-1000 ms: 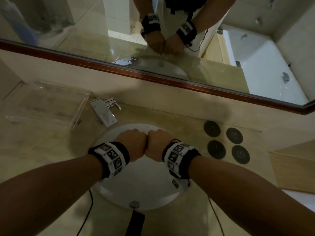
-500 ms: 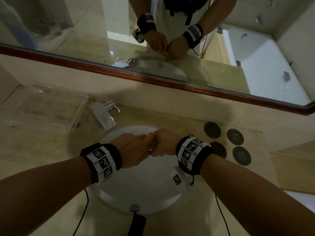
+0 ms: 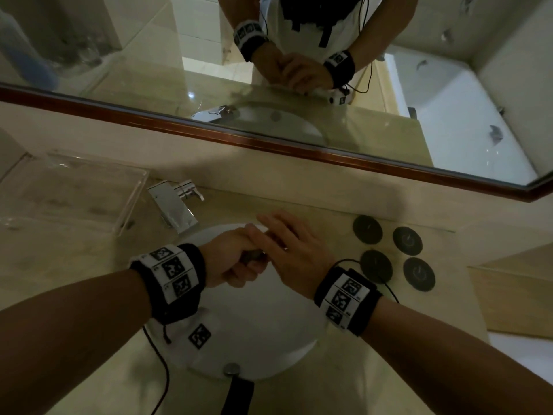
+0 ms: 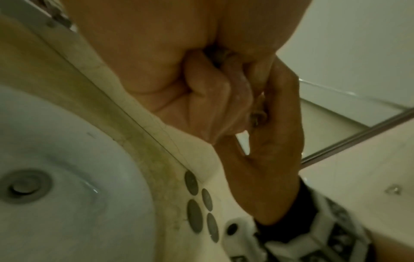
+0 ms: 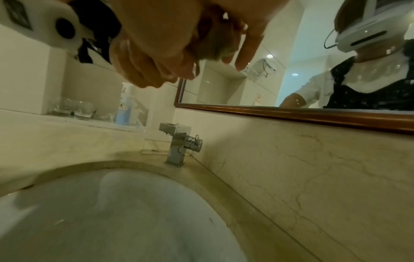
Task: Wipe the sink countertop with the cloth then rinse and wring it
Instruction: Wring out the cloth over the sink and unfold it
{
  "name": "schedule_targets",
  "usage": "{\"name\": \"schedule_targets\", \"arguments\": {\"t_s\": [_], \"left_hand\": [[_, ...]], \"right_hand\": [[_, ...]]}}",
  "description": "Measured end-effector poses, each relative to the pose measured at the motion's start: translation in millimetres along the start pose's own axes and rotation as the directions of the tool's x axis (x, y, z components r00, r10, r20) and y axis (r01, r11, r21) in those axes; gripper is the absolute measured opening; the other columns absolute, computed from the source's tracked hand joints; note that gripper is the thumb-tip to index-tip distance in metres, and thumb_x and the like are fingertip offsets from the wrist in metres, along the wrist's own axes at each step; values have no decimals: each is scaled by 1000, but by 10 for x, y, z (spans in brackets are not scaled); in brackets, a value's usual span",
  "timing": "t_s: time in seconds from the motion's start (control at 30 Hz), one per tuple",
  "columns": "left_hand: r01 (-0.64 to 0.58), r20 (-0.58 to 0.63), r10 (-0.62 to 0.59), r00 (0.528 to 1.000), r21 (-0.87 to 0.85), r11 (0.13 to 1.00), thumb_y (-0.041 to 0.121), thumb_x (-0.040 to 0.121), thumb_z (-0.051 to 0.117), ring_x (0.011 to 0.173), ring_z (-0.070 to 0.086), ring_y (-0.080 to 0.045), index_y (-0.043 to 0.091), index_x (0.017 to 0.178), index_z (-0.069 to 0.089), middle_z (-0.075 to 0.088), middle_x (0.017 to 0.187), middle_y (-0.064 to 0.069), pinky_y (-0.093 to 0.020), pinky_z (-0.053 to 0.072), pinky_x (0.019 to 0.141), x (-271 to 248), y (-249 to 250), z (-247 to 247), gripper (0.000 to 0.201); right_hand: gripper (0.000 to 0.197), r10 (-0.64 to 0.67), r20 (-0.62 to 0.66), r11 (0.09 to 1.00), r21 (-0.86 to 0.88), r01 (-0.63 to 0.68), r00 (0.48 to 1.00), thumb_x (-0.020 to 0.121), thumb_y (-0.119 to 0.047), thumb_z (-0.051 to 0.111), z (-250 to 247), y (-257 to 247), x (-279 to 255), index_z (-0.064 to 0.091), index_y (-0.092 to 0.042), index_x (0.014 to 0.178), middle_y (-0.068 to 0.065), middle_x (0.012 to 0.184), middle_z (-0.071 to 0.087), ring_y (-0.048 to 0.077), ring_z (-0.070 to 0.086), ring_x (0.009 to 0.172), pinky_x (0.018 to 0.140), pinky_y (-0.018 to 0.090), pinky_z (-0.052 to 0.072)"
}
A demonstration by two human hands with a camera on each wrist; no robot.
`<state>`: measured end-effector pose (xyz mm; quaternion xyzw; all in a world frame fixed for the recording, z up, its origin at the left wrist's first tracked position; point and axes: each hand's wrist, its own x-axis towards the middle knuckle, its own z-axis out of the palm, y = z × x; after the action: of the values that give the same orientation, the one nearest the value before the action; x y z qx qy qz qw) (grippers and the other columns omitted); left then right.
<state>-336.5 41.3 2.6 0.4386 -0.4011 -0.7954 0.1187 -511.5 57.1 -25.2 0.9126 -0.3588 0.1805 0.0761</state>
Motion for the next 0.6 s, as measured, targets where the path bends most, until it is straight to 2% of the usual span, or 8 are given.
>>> {"name": "schedule_targets", "arguments": {"t_s": [0.1, 0.2, 0.23, 0.3, 0.37, 0.43, 0.53, 0.6], "left_hand": [[-3, 90, 7, 996, -42, 999, 22, 88, 52, 41, 19, -8, 15, 64, 45, 32, 55, -1, -20, 9, 44, -36, 40, 33, 26], [-71, 22, 68, 997, 378, 923, 1, 71, 62, 37, 26, -11, 14, 54, 36, 32, 49, -1, -21, 20, 40, -52, 106, 135, 34], [-41, -57, 91, 994, 585, 810, 3, 74, 67, 38, 30, -12, 15, 52, 34, 35, 47, 0, -22, 26, 41, -28, 115, 170, 42], [56, -175, 175, 969, 845, 531, 14, 78, 70, 45, 38, -15, 14, 50, 33, 39, 49, 1, -26, 35, 49, 69, 73, 164, 46], [145, -211, 262, 942, 957, 252, 23, 82, 62, 58, 49, -20, 17, 54, 39, 55, 63, -4, -29, 46, 60, 143, 22, 108, 37], [214, -186, 297, 936, 975, -62, 25, 89, 51, 73, 55, -25, 17, 71, 52, 66, 90, -9, -35, 50, 71, 136, 29, 51, 19], [238, -131, 332, 934, 922, -305, 27, 95, 46, 68, 56, -27, 14, 114, 55, 68, 93, -9, -35, 42, 59, 79, 76, -43, 25], [189, -45, 357, 933, 905, -381, 29, 98, 41, 59, 49, -26, 13, 114, 51, 67, 86, -8, -35, 41, 56, 24, 91, -98, 25]], "right_hand": [[30, -1, -148, 999, 33, 6, 989, 93, -3, 43, -11, -8, 77, 49, -2, 122, 18, 106, 60, 31, 57, 82, 73, 37, 49], [7, 18, 6, 999, -34, -17, 1000, 80, -6, 62, -63, 36, 171, 56, -5, 85, 11, 70, 59, 27, 53, 56, 50, 33, 40], [12, 64, 152, 998, -23, -61, 986, 77, -9, 66, -121, 35, 229, 55, -6, 80, 9, 65, 56, 26, 51, 50, 46, 29, 36], [10, 177, 488, 983, -52, -174, 854, 86, -18, 57, -240, -9, 368, 53, -10, 81, 5, 63, 51, 23, 48, 50, 48, 28, 36], [23, 249, 619, 965, -94, -245, 745, 93, -23, 44, -272, -93, 482, 46, -16, 71, -1, 60, 40, 19, 44, 54, 52, 29, 35], [33, 316, 702, 921, -67, -383, 638, 93, -29, 45, -246, -174, 578, 39, -21, 62, -2, 60, 40, 19, 46, 58, 56, 31, 39], [23, 344, 812, 664, 145, -734, 471, 87, -28, 58, -143, -233, 634, 50, -22, 66, 4, 67, 55, 21, 51, 60, 58, 36, 46], [26, 329, 841, 423, 274, -863, 429, 79, -13, 63, -168, -281, 633, 48, -14, 57, 8, 59, 51, 20, 46, 53, 54, 34, 42]]}}
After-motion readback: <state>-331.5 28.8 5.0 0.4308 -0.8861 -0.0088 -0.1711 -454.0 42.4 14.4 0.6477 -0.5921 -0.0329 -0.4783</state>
